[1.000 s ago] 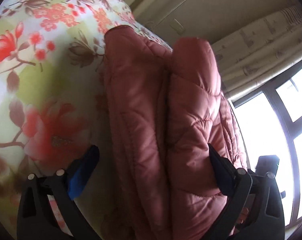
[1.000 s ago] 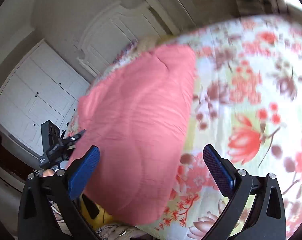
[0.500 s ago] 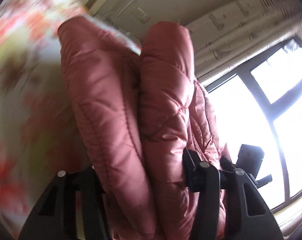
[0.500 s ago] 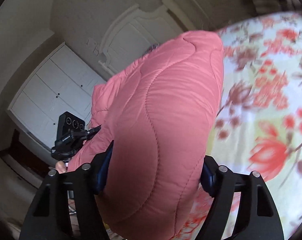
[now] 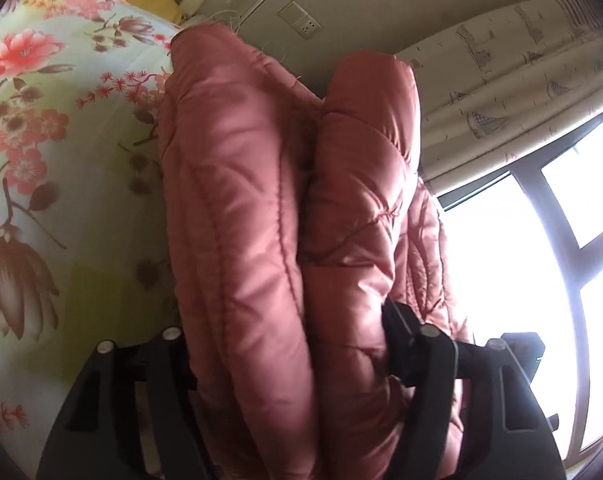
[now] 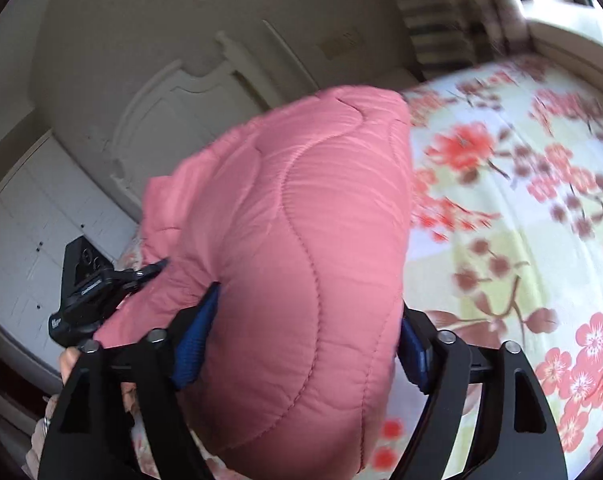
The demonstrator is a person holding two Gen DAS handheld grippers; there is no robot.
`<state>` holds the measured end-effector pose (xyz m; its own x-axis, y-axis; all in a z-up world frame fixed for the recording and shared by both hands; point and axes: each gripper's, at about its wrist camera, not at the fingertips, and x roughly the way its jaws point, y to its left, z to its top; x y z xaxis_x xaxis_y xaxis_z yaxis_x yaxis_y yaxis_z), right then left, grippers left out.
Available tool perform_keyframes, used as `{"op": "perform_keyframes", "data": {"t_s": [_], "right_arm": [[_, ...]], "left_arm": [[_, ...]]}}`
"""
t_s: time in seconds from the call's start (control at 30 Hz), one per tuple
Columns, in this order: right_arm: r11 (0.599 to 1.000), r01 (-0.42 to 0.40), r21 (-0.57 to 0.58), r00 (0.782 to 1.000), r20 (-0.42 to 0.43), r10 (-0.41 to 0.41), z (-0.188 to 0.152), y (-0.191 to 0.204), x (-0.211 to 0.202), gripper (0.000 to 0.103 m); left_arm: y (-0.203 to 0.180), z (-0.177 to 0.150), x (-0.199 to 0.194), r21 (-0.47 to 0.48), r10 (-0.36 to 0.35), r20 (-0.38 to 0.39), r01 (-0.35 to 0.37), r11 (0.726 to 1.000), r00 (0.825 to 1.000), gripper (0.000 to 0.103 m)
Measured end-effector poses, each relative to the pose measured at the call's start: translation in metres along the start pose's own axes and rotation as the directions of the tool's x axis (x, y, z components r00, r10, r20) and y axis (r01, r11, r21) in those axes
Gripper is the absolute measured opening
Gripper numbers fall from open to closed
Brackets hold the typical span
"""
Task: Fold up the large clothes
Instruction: 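Release the bundle with both tools and lower it onto the floral sheet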
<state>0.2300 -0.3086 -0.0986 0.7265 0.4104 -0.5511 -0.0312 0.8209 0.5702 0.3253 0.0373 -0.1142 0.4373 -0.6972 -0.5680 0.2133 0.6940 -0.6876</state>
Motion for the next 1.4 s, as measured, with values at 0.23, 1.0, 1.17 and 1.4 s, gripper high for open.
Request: {"op": "perform_keyframes", "data": {"t_s": [0.23, 1.0, 1.17, 1.4], "right_arm": [[0.937, 0.213, -0.277, 0.95, 0.285, -0.132, -0.025, 0.107, -0.064, 0.081], [0.707, 0.358, -0.61, 0.934, 0.236, -0.269, -0.092, 0.168, 0.019, 0.081], [0.753, 0.276, -0.598, 0.958, 0.23, -0.169, -0.079, 0.169, -0.016, 0.079], [0.881, 0.296, -0.37, 0.939, 0.283, -0.197, -0.03, 0.12, -0.046, 0.071]], "left_arm": [[-0.011, 0.001, 0.001, 0.025, 0.054, 0.011, -0.055, 0.998, 0.998, 0.076], [-0.099, 0.058, 0.063, 0.448, 0.459, 0.182, -0.489, 0.749, 0.87, 0.081], [-0.091, 0.057, 0.066, 0.469, 0.451, 0.202, -0.49, 0.735, 0.869, 0.082], [-0.082, 0.06, 0.058, 0.439, 0.413, 0.187, -0.452, 0.776, 0.891, 0.085]]}}
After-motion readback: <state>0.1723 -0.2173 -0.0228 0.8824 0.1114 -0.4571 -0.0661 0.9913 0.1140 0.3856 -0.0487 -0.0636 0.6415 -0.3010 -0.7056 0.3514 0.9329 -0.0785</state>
